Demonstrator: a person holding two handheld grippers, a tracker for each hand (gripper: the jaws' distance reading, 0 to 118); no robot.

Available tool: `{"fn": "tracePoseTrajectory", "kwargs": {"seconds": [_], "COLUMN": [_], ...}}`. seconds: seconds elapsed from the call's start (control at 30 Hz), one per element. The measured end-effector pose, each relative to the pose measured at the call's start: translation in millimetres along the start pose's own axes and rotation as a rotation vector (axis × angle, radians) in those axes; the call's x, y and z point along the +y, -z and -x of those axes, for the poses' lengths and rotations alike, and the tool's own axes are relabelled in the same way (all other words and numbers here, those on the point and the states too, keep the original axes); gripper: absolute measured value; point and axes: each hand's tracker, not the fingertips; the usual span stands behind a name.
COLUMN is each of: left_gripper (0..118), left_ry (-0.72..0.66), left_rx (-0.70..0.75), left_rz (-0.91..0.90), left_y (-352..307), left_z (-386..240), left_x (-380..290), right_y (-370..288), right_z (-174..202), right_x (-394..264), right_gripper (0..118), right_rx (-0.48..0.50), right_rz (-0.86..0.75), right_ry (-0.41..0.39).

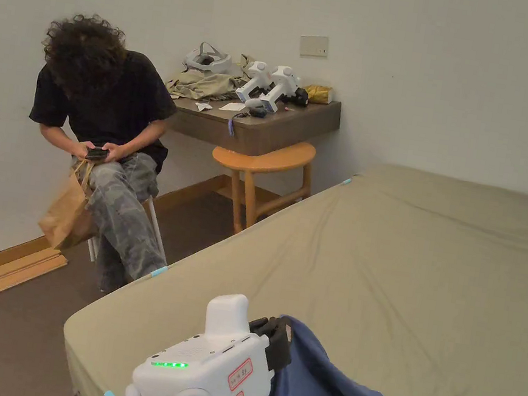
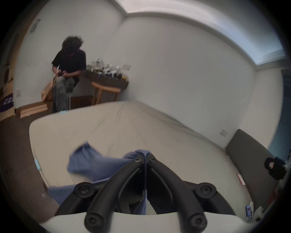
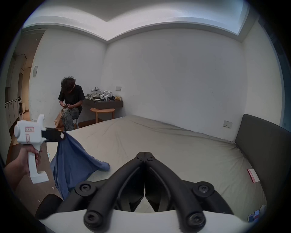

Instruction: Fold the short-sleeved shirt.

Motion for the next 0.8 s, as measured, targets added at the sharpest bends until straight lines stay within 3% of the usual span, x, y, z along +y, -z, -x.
{"fn": "tracePoseTrajectory", "kwargs": {"seconds": [0.3,0.8], "left_gripper": [0,0], "left_ry": [0.23,0.47], "left_rx": [-0.152,-0.571], "left_rz": [-0.203,-0.316], "left_y": [-60,-63], "left_z": [-99,-296], "left_x": [76,130], "right_y": [-49,-117], "right_z": [-20,-110], "right_x": [13,7], "right_gripper": [1,1], "right_rx": [-0.062,-0.341], "right_rz": [-0.076,-0.113], "right_ry": [0.008,0.025]}}
